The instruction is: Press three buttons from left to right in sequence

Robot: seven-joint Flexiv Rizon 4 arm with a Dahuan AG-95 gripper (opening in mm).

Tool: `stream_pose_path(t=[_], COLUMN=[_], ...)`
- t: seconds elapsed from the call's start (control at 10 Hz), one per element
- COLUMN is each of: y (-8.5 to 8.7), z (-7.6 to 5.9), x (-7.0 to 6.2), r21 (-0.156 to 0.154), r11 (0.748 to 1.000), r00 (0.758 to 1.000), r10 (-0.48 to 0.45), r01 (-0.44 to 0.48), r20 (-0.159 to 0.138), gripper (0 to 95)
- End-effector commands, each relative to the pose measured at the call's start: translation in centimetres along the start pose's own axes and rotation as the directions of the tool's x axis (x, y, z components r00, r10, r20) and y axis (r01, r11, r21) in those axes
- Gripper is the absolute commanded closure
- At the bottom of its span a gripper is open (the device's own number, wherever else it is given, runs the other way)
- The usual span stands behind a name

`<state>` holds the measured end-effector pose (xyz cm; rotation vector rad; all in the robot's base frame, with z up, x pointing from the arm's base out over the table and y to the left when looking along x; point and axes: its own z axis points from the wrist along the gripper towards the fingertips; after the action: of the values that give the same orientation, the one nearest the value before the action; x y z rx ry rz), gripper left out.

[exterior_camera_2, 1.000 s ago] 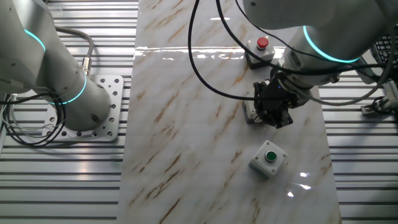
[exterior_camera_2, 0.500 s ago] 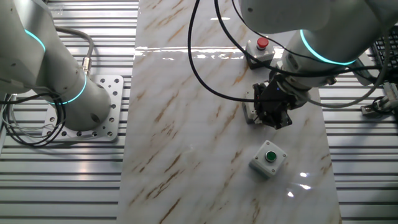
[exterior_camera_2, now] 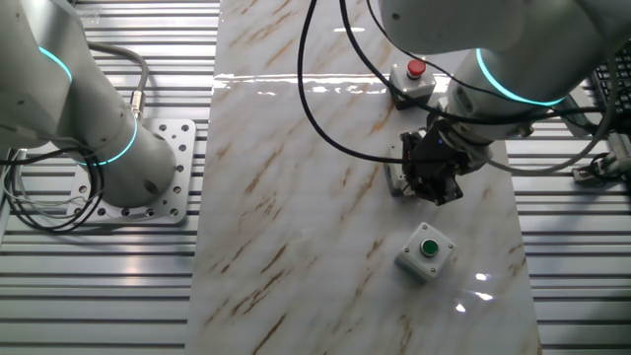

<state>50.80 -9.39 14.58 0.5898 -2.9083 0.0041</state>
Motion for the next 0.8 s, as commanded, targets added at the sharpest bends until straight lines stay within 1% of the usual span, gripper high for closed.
stream_pose_path(t=[0.1,0.2,0.4,0.5,0.6,0.8], y=[-0.01,-0.01,-0.01,-0.01,-0.01,-0.01], z=[0.07,0.07,0.06,0.07,0.08,0.14], x=[-0.09,-0.09,-0.09,-0.09,-0.10,-0.13], r21=[0.007,0.012,0.014,-0.007,-0.021,-0.024], r11=[1.000,1.000,1.000,1.000,0.999,1.000], r00=[1.000,1.000,0.999,0.999,0.998,0.999], r10=[-0.005,-0.006,-0.015,-0.022,-0.024,-0.013], r01=[0.005,0.006,0.014,0.022,0.025,0.014], r20=[0.014,0.025,0.036,0.047,0.050,0.045], gripper=[95.0,95.0,95.0,95.0,95.0,95.0])
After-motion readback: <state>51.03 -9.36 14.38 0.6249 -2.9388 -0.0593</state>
